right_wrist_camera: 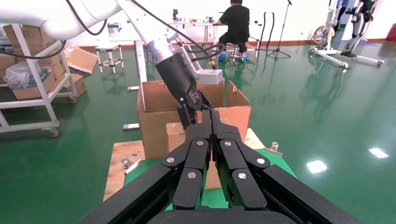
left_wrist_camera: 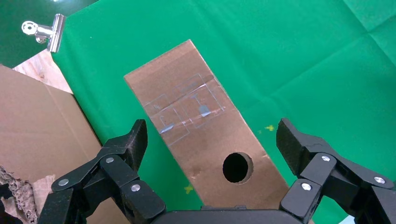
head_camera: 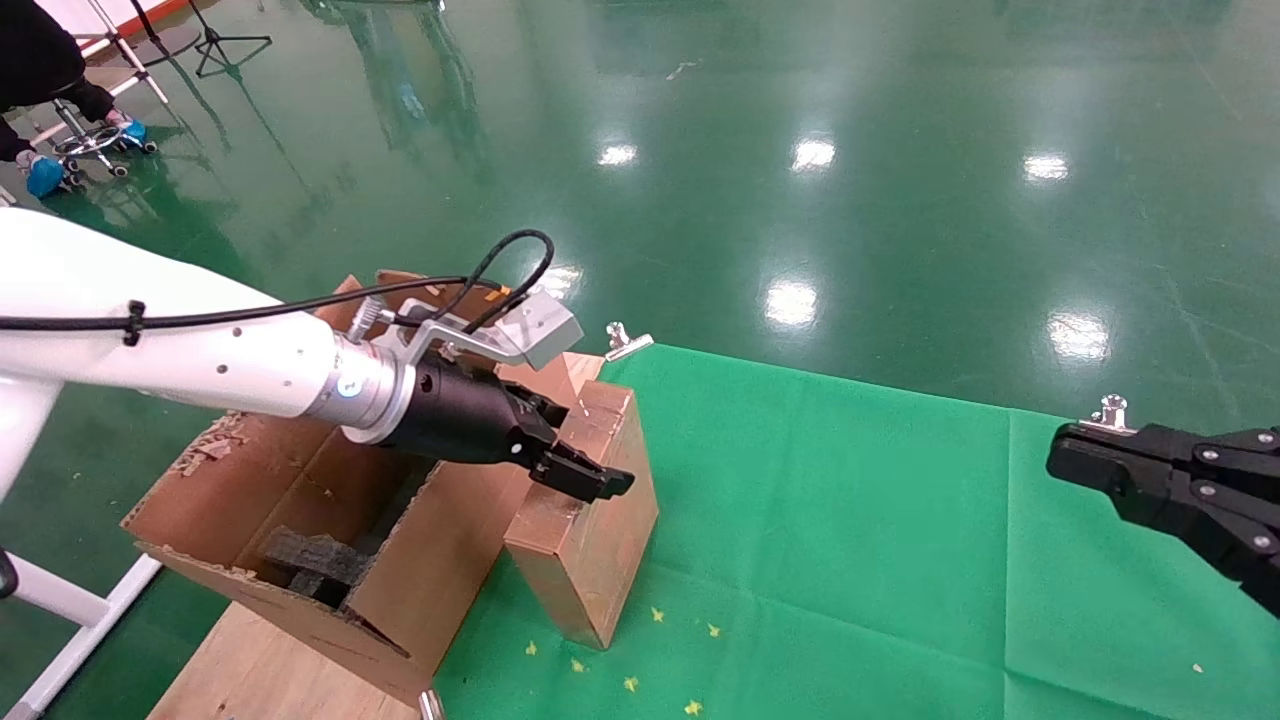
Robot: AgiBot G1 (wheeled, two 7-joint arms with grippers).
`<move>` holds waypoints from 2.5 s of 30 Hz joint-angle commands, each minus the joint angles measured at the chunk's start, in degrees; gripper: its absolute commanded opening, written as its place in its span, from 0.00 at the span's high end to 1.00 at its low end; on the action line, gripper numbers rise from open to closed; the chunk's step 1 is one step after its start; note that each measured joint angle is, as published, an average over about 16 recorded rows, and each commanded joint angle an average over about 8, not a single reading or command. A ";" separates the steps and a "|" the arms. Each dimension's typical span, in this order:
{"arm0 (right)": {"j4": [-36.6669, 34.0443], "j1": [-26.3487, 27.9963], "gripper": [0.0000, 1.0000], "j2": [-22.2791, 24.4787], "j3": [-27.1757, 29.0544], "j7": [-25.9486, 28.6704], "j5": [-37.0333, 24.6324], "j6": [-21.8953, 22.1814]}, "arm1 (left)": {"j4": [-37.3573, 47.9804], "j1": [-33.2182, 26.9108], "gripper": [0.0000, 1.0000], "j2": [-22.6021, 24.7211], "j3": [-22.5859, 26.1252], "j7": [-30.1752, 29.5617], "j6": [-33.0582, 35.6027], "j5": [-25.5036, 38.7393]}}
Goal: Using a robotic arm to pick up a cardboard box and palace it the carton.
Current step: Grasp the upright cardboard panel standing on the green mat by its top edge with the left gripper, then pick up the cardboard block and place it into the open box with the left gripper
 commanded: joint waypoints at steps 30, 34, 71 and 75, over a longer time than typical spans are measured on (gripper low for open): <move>0.00 0.00 0.00 0.00 0.00 0.00 -0.01 0.00 | 1.03 -0.68 1.00 0.07 -0.22 1.41 0.32 -0.52; 0.00 0.00 0.00 0.00 0.00 0.00 -0.01 0.00 | 1.40 -2.02 1.00 -0.38 -0.88 3.86 0.75 -1.59; 0.00 0.00 0.00 0.00 0.00 0.00 -0.01 0.00 | 44.26 -12.81 1.00 -14.22 -9.31 43.53 -6.87 -1.78; 0.00 0.00 0.00 0.00 0.00 0.00 -0.01 0.00 | 48.37 -12.38 1.00 -13.43 -8.95 45.61 -8.94 -0.94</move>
